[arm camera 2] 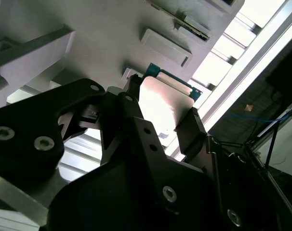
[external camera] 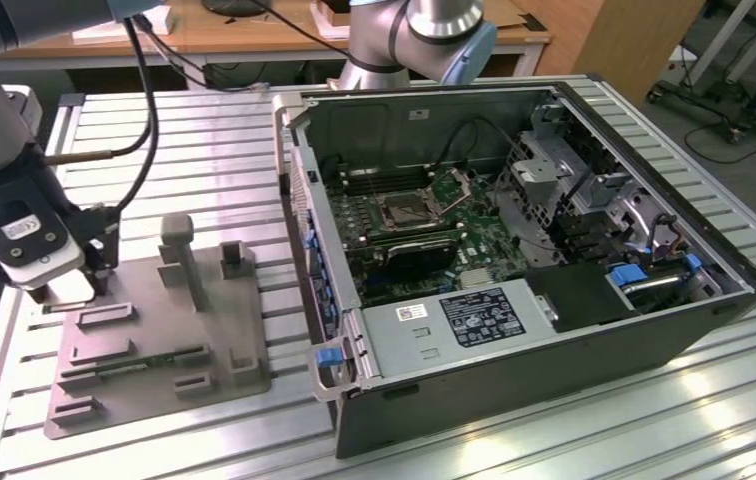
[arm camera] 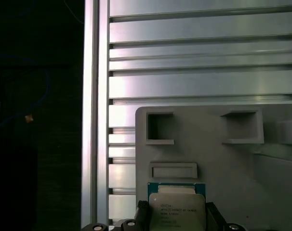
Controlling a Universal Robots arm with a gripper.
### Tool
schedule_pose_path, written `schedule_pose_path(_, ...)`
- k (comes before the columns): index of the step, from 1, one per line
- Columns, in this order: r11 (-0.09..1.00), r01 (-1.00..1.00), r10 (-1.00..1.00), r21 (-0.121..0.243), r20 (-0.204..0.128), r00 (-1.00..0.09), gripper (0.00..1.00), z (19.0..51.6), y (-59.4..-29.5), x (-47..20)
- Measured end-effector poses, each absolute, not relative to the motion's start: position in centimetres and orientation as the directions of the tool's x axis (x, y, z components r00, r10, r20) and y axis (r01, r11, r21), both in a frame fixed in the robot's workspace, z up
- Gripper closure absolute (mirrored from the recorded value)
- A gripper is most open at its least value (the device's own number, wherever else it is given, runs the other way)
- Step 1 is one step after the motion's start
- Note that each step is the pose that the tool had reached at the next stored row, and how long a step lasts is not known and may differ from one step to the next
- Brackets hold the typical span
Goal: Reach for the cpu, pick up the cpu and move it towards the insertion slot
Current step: 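Pick up the cpu and move it towards the insertion slot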
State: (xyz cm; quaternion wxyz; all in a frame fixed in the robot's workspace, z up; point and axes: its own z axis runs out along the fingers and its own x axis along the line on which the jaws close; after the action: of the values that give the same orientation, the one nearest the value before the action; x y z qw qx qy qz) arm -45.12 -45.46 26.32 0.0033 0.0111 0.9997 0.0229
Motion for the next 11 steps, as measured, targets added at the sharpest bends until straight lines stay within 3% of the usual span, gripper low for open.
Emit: schedule_pose_path(11,0.999,0.022,0.022,0.046,-0.005,-1.000,0.46,27.8,-45.5,-45.1)
